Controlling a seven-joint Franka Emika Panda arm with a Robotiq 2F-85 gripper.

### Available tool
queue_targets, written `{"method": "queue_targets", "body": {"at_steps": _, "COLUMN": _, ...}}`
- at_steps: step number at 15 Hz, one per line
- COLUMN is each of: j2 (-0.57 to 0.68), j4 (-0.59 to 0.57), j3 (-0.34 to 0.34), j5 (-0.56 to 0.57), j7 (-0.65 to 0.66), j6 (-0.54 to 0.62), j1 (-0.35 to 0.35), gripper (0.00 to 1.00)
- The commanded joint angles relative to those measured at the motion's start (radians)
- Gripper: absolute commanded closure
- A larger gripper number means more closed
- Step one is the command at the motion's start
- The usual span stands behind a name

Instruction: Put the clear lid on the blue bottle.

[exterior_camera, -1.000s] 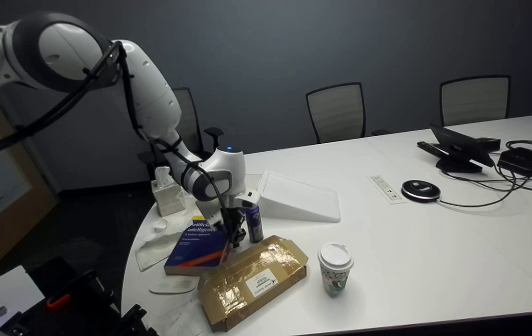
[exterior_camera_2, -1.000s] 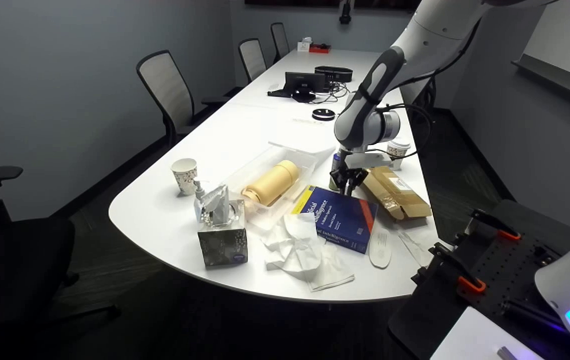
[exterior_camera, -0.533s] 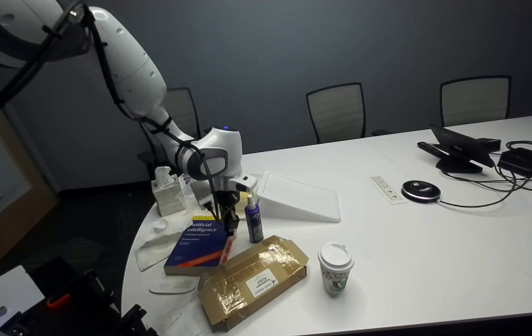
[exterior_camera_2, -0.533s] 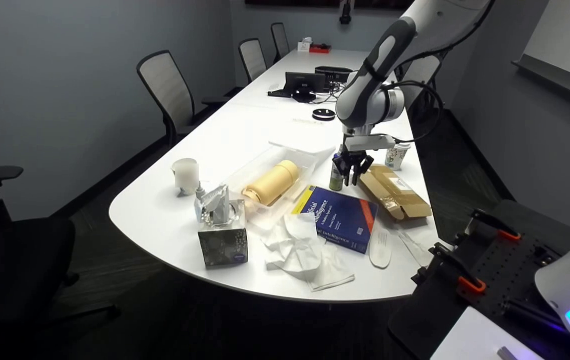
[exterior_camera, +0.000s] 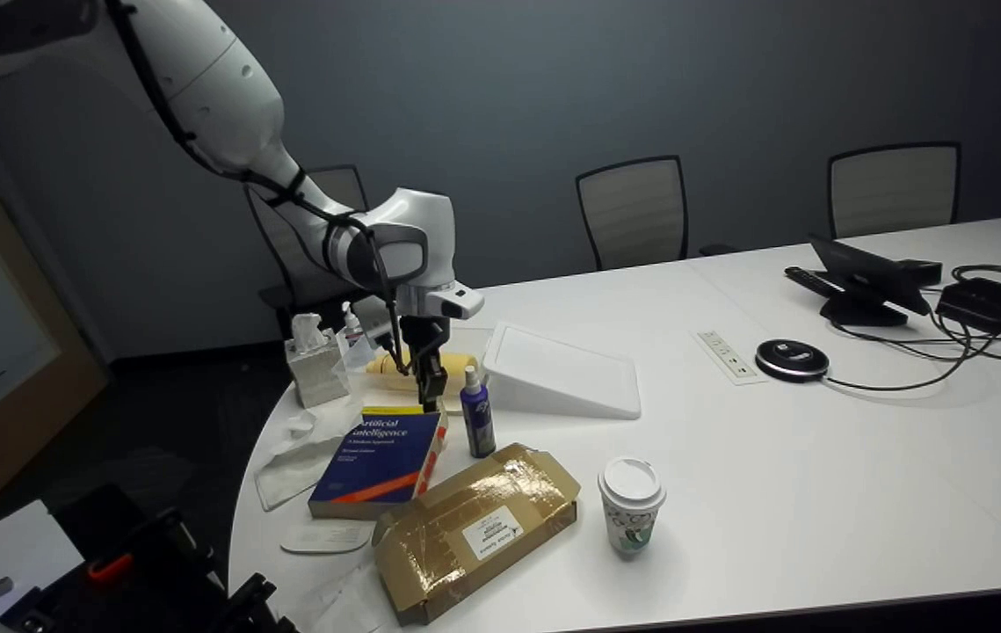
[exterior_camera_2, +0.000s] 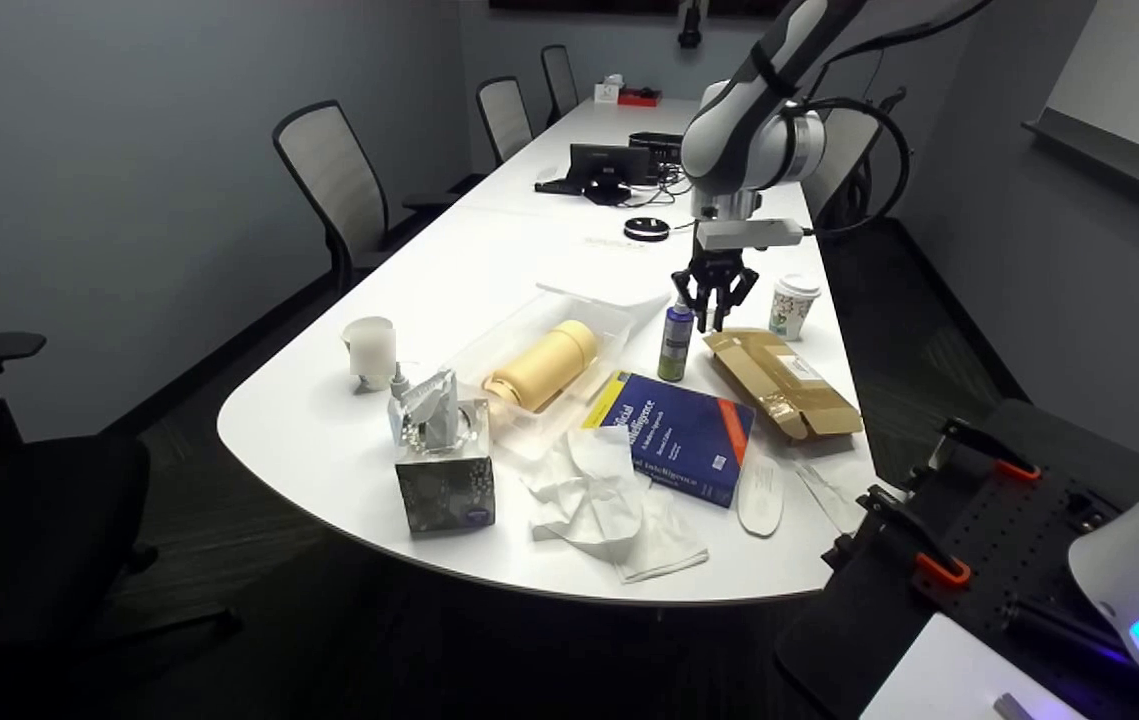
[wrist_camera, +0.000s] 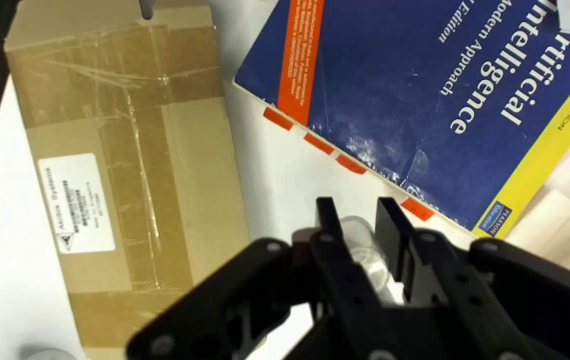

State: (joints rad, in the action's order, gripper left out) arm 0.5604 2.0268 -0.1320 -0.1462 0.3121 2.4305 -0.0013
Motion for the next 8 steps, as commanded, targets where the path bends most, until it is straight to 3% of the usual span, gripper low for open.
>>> {"method": "queue_targets", "body": {"at_steps": 1, "j2": -0.06, "j4": -0.015, "j3": -0.011, "j5": 0.045, "j7": 0.028, "j6": -0.086, "j1": 0.005, "gripper": 0.94}}
{"method": "queue_targets", "body": {"at_steps": 8, "j2": -0.012, "j4": -0.147, "j3": -0.01, "j5": 0.088, "j7": 0.005, "j6": -0.144, "j1": -0.014, "gripper": 0.94}}
